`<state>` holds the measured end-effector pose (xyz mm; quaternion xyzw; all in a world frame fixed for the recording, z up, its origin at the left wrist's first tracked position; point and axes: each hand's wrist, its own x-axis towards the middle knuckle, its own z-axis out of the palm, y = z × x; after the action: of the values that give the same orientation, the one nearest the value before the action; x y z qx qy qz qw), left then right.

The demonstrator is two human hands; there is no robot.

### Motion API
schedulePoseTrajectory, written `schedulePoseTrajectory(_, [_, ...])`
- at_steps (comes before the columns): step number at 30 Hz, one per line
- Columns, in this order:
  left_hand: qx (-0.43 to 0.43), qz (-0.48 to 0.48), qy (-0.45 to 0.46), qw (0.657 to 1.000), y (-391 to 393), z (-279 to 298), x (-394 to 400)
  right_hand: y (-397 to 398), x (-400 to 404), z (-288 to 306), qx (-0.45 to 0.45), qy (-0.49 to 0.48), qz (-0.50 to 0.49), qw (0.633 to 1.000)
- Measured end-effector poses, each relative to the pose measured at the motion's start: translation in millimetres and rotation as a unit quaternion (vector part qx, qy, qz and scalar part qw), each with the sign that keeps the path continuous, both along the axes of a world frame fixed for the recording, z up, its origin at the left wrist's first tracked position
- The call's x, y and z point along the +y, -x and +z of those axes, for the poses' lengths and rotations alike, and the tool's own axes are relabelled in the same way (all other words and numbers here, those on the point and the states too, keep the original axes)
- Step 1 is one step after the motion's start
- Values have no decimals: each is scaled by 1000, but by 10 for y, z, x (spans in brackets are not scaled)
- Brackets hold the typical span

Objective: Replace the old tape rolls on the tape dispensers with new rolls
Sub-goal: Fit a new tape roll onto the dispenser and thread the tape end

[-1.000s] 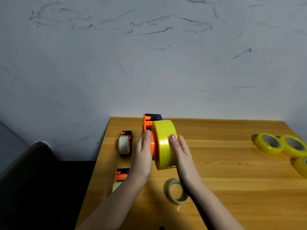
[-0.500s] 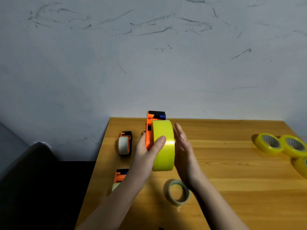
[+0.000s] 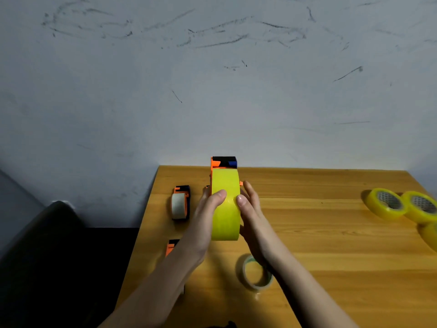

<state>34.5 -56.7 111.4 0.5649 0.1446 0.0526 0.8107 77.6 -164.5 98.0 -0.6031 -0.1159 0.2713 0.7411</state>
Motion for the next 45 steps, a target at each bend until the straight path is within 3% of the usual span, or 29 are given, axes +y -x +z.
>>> schedulePoseTrajectory(7, [8,-28,-15,999,64,83,140,-113,-158,67,-77,116,17,990])
schedulePoseTrajectory(10, [7,-36,-35,999,84,88,166,-113,-226,99,1,149,55,987])
schedulePoseTrajectory(16, [-11,-65,-59,996,102,50,170,-80,-198,112,86,135,108,981])
schedulePoseTrajectory(25, [-37,-110,-58,992,127,29,169,-80,-242,133,112,113,100,982])
schedulePoseTrajectory(36, [-46,-226,-119,966,188,121,248,-53,-209,173,131,78,83,985])
schedulePoseTrajectory(39, [-4,-157,-72,985,142,115,211,-10,-190,135,86,83,73,990])
schedulePoseTrajectory(42, [37,-80,-20,996,88,148,158,17,-177,65,-25,96,37,994])
schedulePoseTrajectory(45, [54,-80,25,995,59,210,133,50,-201,72,-135,95,20,986])
